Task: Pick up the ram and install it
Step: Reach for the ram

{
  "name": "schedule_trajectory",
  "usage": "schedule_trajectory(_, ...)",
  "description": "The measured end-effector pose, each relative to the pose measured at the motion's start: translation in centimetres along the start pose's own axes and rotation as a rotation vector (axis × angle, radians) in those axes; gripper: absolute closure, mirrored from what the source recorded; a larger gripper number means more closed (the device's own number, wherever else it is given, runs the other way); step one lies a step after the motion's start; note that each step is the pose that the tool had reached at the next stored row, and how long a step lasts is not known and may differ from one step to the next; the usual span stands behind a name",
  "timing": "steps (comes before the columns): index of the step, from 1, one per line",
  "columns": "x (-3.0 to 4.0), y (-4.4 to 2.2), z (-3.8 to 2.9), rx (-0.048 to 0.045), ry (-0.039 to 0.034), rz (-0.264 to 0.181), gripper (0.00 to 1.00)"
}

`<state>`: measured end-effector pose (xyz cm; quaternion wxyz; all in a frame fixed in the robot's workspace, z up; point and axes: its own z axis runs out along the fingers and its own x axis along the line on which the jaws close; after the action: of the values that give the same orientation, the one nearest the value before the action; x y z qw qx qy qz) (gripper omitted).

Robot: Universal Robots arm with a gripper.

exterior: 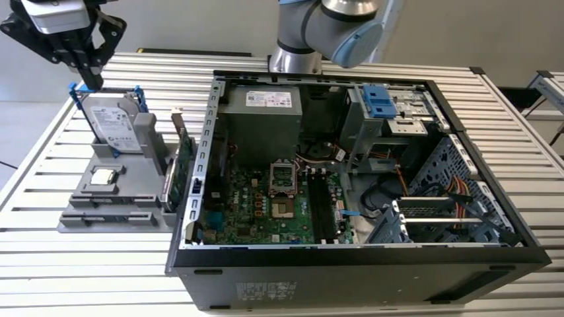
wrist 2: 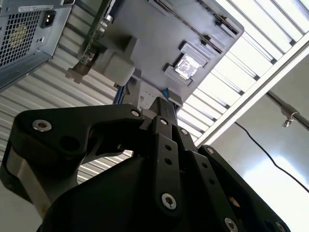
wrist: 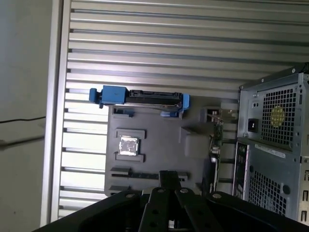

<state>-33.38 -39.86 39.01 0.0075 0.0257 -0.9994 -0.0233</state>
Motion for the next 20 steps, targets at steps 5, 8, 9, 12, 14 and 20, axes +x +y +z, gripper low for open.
schedule_trajectory(5,0.61,0.03,0.02,0.0000,0.0000,0.000,1.00)
schedule_trajectory(8,0.91,0.05,0.03,0.0000,0.0000,0.000,1.00)
schedule_trajectory(9,0.98,0.05,0.03,0.0000,0.0000,0.000,1.00)
schedule_trajectory(12,1.17,0.06,0.03,-0.0001,-0.0001,0.003,1.00)
schedule_trajectory(14,1.31,0.07,0.04,-0.0001,-0.0003,0.008,1.00)
schedule_trajectory(20,1.71,0.08,0.05,-0.0003,-0.0010,0.021,1.00)
